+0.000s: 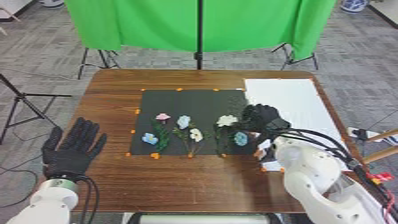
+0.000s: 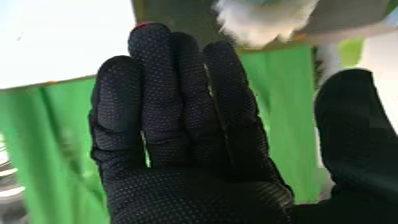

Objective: Arrange flowers

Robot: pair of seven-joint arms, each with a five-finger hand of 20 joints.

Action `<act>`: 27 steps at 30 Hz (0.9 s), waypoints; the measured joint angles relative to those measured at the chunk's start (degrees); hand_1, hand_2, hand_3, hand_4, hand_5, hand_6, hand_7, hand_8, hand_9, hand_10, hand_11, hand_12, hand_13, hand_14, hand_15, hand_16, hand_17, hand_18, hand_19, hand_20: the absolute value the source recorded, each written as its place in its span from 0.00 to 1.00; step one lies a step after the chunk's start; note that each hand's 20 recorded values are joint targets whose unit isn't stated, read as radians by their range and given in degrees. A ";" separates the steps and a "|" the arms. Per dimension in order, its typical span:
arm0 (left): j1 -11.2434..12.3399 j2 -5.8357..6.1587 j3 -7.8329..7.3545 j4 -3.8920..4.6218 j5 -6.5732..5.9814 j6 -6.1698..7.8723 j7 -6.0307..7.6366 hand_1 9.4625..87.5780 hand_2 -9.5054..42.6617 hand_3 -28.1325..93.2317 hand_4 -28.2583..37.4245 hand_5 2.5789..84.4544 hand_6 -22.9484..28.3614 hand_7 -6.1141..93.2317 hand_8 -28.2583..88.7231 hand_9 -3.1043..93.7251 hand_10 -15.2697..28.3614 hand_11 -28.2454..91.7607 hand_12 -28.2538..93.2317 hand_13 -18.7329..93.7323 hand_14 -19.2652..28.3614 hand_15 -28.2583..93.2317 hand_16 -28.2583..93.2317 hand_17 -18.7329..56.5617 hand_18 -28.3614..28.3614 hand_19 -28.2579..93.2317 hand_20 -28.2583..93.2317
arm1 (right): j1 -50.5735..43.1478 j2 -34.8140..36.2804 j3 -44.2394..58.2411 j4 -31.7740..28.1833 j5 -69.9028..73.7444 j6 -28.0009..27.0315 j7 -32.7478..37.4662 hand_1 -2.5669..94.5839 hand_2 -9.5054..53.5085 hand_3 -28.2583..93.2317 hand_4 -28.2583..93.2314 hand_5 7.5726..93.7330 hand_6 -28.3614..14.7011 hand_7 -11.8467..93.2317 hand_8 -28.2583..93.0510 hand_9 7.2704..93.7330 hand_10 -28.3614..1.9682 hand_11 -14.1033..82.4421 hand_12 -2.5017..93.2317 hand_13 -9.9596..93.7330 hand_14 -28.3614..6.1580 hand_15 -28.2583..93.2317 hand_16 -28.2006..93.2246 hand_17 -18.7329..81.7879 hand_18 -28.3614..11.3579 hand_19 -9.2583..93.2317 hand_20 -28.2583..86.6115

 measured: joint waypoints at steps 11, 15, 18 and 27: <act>-1.51 1.03 -1.71 3.31 9.69 -12.07 -1.05 0.18 0.50 0.81 0.00 0.47 0.59 0.16 0.17 0.41 0.66 0.35 0.32 0.41 0.67 0.44 0.19 0.20 0.73 0.46 0.35 | -0.73 -3.18 9.92 1.30 16.54 20.94 -3.59 0.26 0.28 0.86 0.00 0.42 0.51 0.28 0.14 0.39 0.36 0.25 0.18 0.45 0.34 0.45 0.36 0.38 0.24 0.58 0.40; -3.62 2.08 -4.21 6.00 13.37 -16.96 -2.60 0.17 0.49 0.80 0.00 0.45 0.59 0.14 0.17 0.38 0.66 0.34 0.31 0.39 0.67 0.41 0.19 0.21 0.72 0.44 0.34 | -0.78 -7.79 16.94 2.44 30.01 20.50 -15.22 0.23 0.29 0.86 0.00 0.39 0.53 0.26 0.14 0.35 0.40 0.22 0.16 0.42 0.36 0.38 0.38 0.36 0.25 0.50 0.40; -5.90 3.45 -4.73 7.60 15.15 -17.44 -3.17 0.17 0.49 0.80 0.00 0.43 0.59 0.13 0.17 0.37 0.65 0.32 0.31 0.38 0.65 0.39 0.19 0.21 0.72 0.43 0.34 | -0.75 -10.15 19.56 2.35 36.93 16.16 -17.95 0.21 0.29 0.85 0.01 0.35 0.53 0.22 0.15 0.31 0.43 0.19 0.15 0.39 0.36 0.33 0.38 0.35 0.25 0.44 0.40; -10.17 5.53 -5.63 10.25 15.80 -17.52 -3.05 0.15 0.49 0.79 0.00 0.40 0.69 0.07 0.17 0.34 0.68 0.29 0.30 0.35 0.65 0.34 0.19 0.23 0.67 0.38 0.32 | -1.62 -16.21 22.99 2.20 62.07 7.31 -17.04 0.15 0.29 0.85 0.01 0.30 0.52 0.17 0.16 0.28 0.48 0.16 0.13 0.35 0.43 0.27 0.38 0.34 0.28 0.35 0.40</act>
